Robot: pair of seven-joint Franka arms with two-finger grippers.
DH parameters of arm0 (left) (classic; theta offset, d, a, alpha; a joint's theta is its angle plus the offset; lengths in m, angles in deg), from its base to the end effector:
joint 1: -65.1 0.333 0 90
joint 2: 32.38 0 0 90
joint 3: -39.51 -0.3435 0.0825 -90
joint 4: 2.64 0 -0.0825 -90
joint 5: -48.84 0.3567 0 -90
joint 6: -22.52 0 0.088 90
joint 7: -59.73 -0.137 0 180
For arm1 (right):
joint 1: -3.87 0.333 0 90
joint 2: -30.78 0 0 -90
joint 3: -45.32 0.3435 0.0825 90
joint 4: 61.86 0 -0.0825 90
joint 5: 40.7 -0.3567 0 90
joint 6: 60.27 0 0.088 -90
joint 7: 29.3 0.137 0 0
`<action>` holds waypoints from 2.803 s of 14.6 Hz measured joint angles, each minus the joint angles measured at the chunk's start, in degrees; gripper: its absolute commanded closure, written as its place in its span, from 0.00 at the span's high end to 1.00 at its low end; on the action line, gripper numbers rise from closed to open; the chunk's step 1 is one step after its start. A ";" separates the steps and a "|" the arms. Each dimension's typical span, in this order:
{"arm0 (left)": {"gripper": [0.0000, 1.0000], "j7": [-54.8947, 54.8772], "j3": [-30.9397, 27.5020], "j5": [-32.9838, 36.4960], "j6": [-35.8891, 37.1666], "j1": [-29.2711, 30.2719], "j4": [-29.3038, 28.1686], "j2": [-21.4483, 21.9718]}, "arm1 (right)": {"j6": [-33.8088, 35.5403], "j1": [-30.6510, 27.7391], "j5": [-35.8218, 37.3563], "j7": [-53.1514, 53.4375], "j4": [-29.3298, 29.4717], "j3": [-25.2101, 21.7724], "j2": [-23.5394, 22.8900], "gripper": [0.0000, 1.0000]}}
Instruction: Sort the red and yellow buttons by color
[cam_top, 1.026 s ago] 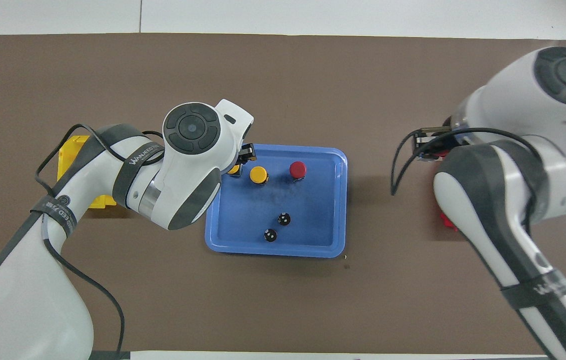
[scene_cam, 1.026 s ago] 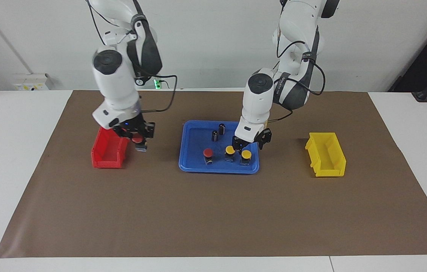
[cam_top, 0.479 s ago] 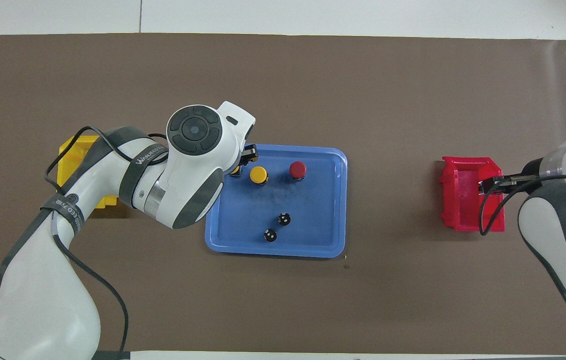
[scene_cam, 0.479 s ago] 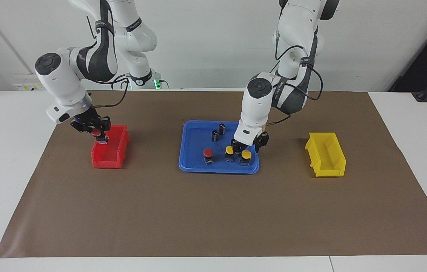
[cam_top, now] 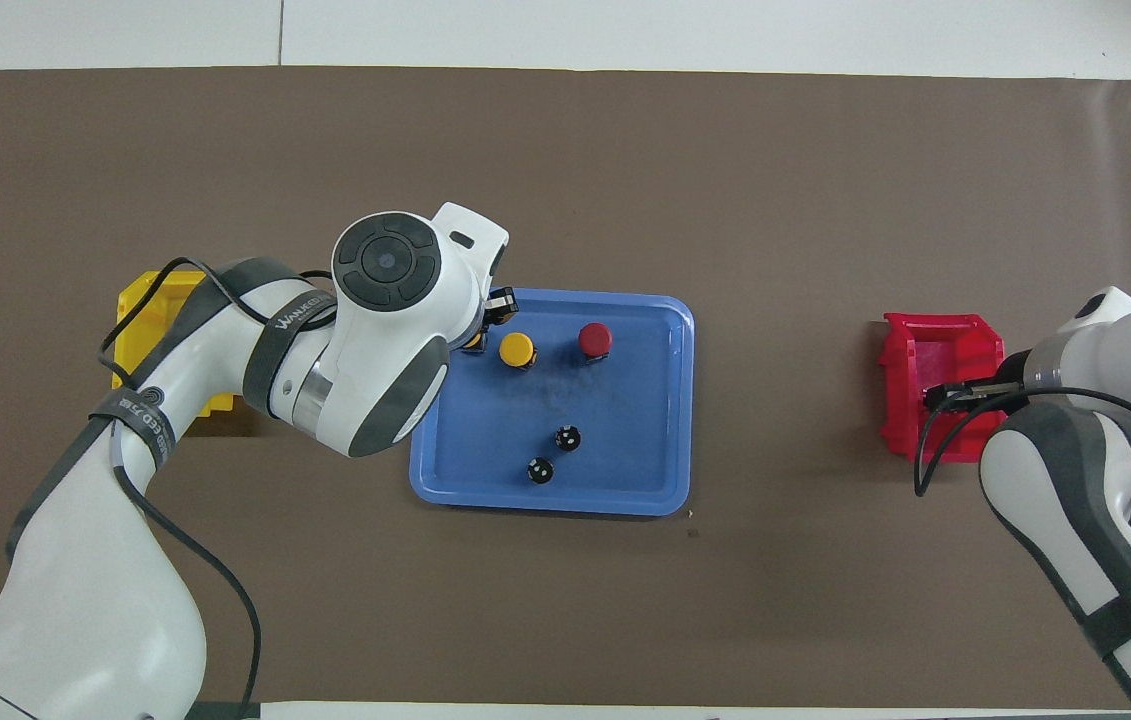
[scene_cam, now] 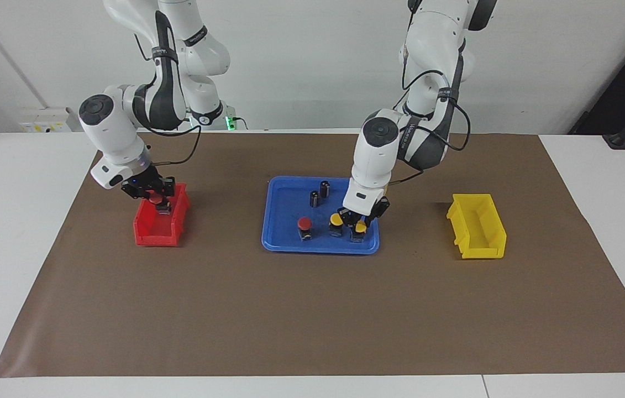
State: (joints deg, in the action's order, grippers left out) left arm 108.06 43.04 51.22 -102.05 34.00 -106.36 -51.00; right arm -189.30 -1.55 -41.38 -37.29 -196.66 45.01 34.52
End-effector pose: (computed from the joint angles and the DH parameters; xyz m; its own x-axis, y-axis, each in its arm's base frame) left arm 0.5187 -0.3516 0.3779 0.9752 0.2183 0.0378 0.2177 -0.9758 0.0193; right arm 0.4639 -0.0459 0.3690 0.9989 0.0320 -0.0338 0.0316 -0.9994 -0.0141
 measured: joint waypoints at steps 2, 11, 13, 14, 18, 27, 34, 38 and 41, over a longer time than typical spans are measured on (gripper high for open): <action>0.02 0.08 -0.42 -1.12 5.90 0.38 3.19 0.98 | -1.81 0.00 0.00 0.00 -1.28 0.00 -0.36 0.13; 0.02 -30.84 -2.12 -1.66 24.30 26.56 5.56 12.52 | -4.97 0.88 -0.02 0.01 -3.99 0.00 -0.29 0.56; 0.02 -34.14 -2.11 -1.75 17.05 29.79 -0.90 13.71 | -4.72 0.88 0.02 0.00 -3.75 0.00 -0.25 0.56; 0.02 -34.41 -2.07 -1.77 14.48 30.44 -3.77 14.41 | -3.72 0.88 0.03 0.00 -3.11 0.01 -0.25 0.56; 0.02 -34.64 -1.90 -1.78 12.23 30.82 -8.26 16.73 | 2.75 0.89 0.05 0.00 1.60 0.03 -0.26 0.56; 0.02 -38.79 -1.54 -1.78 2.31 33.28 -18.73 17.00 | 19.95 8.72 -0.21 6.73 23.75 0.13 -3.56 0.65; 0.40 -39.07 -0.69 -1.78 -0.22 32.41 -22.06 17.05 | 20.43 34.04 -0.24 39.40 51.18 0.70 -25.62 0.64; 0.93 -39.18 -0.66 -1.78 -0.70 32.05 -21.96 17.27 | 14.21 37.13 -0.20 41.99 53.58 0.37 -33.67 0.61; 0.93 -39.29 -0.59 -1.79 2.86 30.61 -18.31 17.27 | 13.28 36.93 -0.20 41.56 50.92 0.25 -33.30 0.63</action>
State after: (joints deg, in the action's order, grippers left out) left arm 68.77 42.45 49.44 -99.19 64.60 -124.68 -33.73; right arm -176.02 35.38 -41.58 4.27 -145.74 45.26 1.22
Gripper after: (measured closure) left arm 0.084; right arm 0.388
